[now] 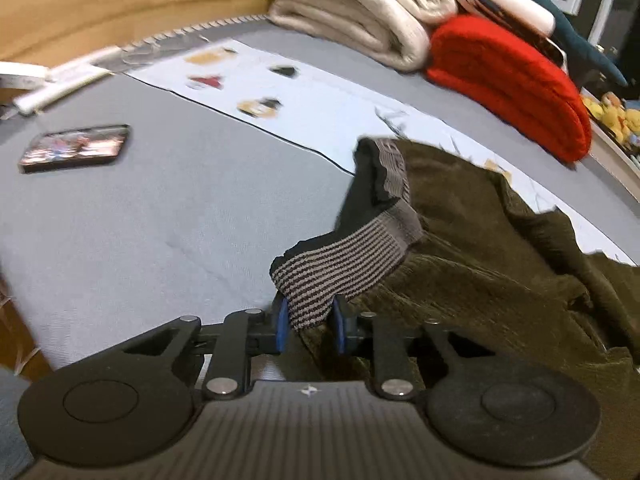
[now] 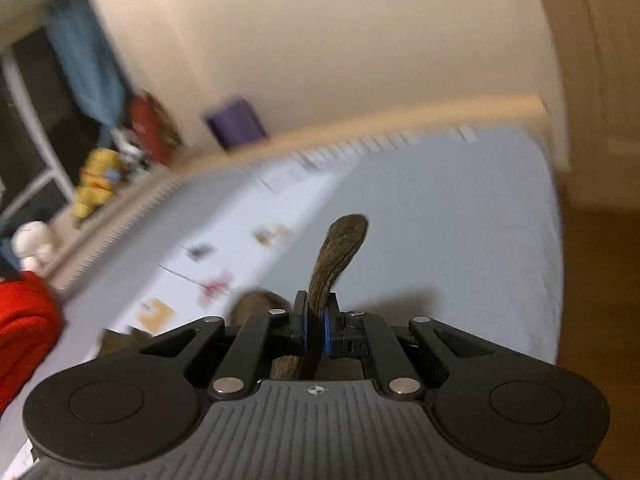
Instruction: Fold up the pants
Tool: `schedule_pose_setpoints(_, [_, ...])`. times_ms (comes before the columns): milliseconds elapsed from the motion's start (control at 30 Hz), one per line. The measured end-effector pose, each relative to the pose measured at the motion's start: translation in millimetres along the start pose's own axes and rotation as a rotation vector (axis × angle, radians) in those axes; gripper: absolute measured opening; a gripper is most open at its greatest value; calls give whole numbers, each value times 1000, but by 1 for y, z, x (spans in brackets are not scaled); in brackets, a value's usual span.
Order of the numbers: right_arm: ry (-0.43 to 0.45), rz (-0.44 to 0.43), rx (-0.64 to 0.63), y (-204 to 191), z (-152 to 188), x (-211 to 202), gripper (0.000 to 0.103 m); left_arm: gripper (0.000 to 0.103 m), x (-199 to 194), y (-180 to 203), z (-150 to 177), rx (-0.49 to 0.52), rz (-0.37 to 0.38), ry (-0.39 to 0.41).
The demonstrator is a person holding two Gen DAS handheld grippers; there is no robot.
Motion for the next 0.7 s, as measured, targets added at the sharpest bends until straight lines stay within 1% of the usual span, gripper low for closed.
schedule_pose_setpoints(33, [-18,-24,10,-2,0,0,7,24,-2,-6,2,-13,-23,-3])
schedule_pose_setpoints(67, [-67,-41,47,2,4,4,7,24,0,-13,4,-23,-46,-15])
schedule_pose_setpoints(100, [-123,-32,92,10,10,11,8,24,6,-21,8,-29,-67,-40])
schedule_pose_setpoints(133, [-181,3,149,24,16,20,8,24,12,-27,12,-35,-71,-64])
schedule_pose_setpoints(167, [-239,62,214,43,23,30,11,25,17,-31,16,-37,-64,-86])
schedule_pose_setpoints(200, [-270,117,262,56,27,33,11,25,20,-34,19,-40,-48,-95])
schedule_pose_setpoints(233, [-292,169,317,74,32,37,12,25,20,-35,19,-45,-35,-90])
schedule_pose_setpoints(300, [-361,273,396,105,39,42,14,25,17,-32,18,-32,-39,-83])
schedule_pose_setpoints(333, [-373,261,447,114,42,44,14,26,17,-29,18,-21,-46,-81])
schedule_pose_setpoints(367, [-365,242,487,117,44,44,14,26,17,-28,18,-14,-52,-80])
schedule_pose_setpoints(433, [-349,205,514,119,40,44,22,27,19,-29,19,-18,-57,-85])
schedule_pose_setpoints(467, [-334,186,522,118,38,44,35,27,20,-30,18,-23,-58,-86])
schedule_pose_setpoints(500, [-322,179,529,119,36,45,41,27,19,-31,18,-27,-58,-89])
schedule_pose_setpoints(533, [-317,189,527,119,39,46,41,27,21,-32,18,-30,-59,-90])
schedule_pose_setpoints(600, [-272,249,501,119,35,42,42,26,20,-33,17,-34,-63,-89])
schedule_pose_setpoints(667, [-214,314,414,113,27,37,44,26,17,-35,16,-62,-85,-83])
schedule_pose_setpoints(700, [-204,320,375,111,25,37,44,25,12,-35,15,-74,-103,-74])
Point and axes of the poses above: each gripper's, at about its wrist camera, not at the fingertips, and x roughly the way its jaws point, y to its right, z to its underside, the point moved 7 cm from there along x, roughly the way its jaws point, and after that the axes turned 1 degree about -z, right-handed, at the moved point
